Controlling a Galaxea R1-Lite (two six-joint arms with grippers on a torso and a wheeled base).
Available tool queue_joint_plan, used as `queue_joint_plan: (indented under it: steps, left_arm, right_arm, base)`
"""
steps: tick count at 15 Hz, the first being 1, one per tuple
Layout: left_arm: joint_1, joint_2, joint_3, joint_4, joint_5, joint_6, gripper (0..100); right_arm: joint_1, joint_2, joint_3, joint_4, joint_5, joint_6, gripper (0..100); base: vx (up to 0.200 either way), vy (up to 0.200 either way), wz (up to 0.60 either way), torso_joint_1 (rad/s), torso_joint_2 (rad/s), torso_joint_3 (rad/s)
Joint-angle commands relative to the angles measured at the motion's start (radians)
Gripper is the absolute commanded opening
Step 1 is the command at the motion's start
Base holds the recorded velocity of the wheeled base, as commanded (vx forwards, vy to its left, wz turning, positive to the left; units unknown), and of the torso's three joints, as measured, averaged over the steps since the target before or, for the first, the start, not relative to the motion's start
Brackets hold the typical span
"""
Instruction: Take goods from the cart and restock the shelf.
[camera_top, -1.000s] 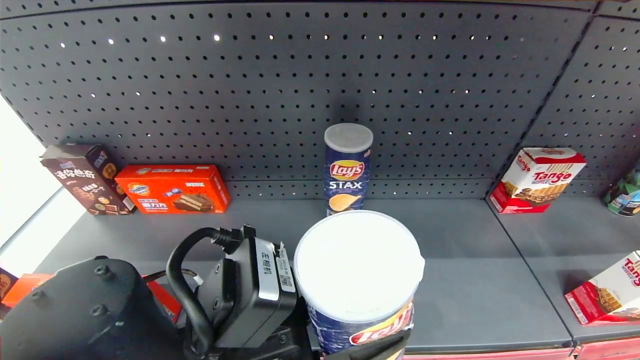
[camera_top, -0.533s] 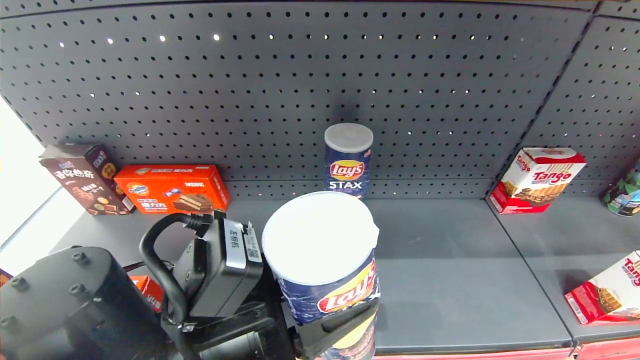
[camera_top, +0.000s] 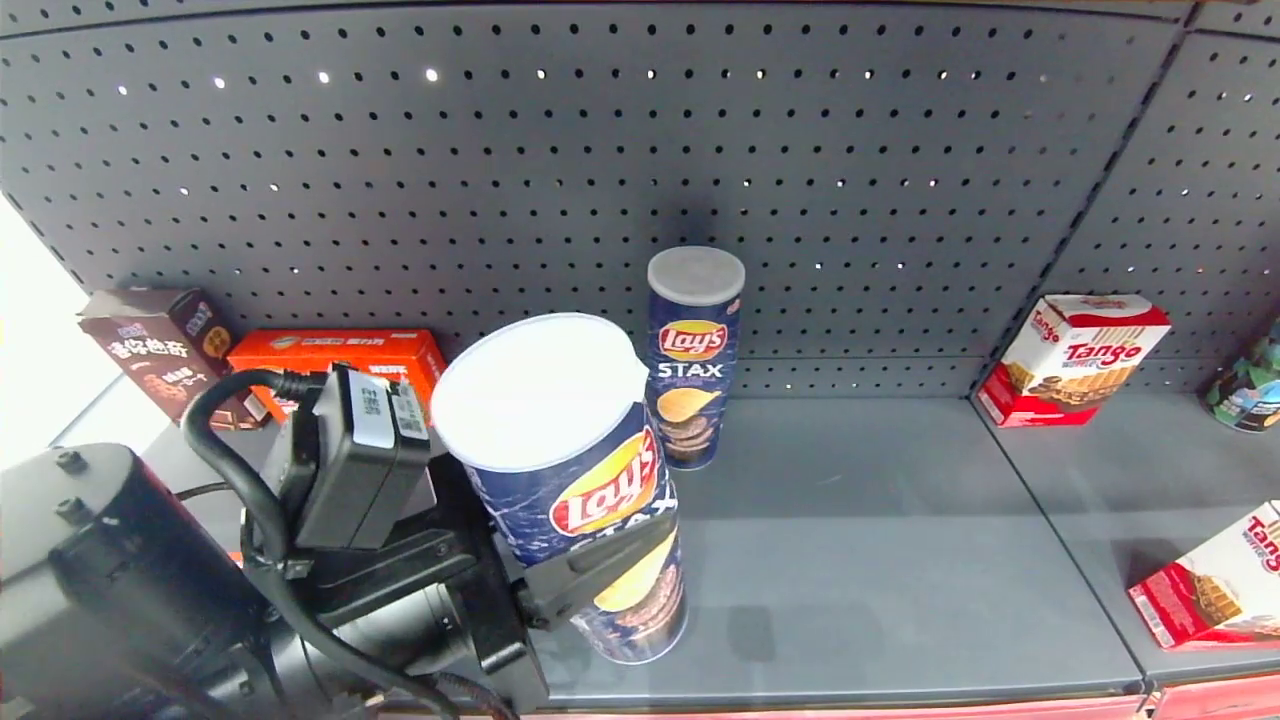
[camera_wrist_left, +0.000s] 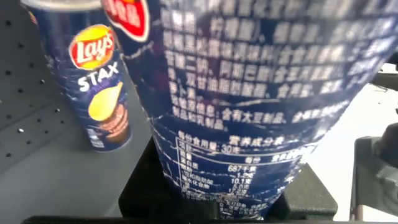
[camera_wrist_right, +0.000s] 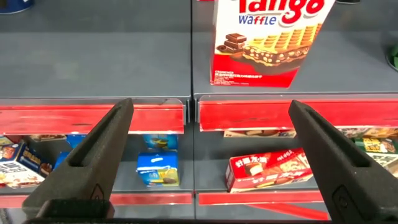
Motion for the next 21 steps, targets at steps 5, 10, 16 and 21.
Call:
queue_joint_plan:
  steps: [5, 10, 16, 21]
  left_arm:
    - [0.024, -0.091, -0.071, 0.274, -0.013, -0.002, 0]
    - [0.039, -0.192, -0.128, 0.532, -0.016, 0.004, 0]
    - [0.088, -0.169, -0.129, 0.478, -0.050, 0.003, 0]
    - [0.143, -0.227, -0.057, 0.487, -0.050, -0.002, 0]
  right_arm:
    - [0.012, 0.038, 0.000, 0.000, -0.002, 0.000, 100]
    - [0.015, 0.044, 0.000, 0.000, 0.000, 0.000, 100]
    - [0.022, 0.442, -0.403, -0.001, 0.043, 0.047, 100]
    - [0.190, 0.966, -0.577, -0.311, 0.187, -0.120, 100]
  base:
    - [0.000, 0.000, 0.00, 0.000, 0.00, 0.000]
    - [0.000, 0.000, 0.00, 0.000, 0.00, 0.000]
    - [0.000, 0.000, 0.00, 0.000, 0.00, 0.000]
    - [0.000, 0.000, 0.00, 0.000, 0.00, 0.000]
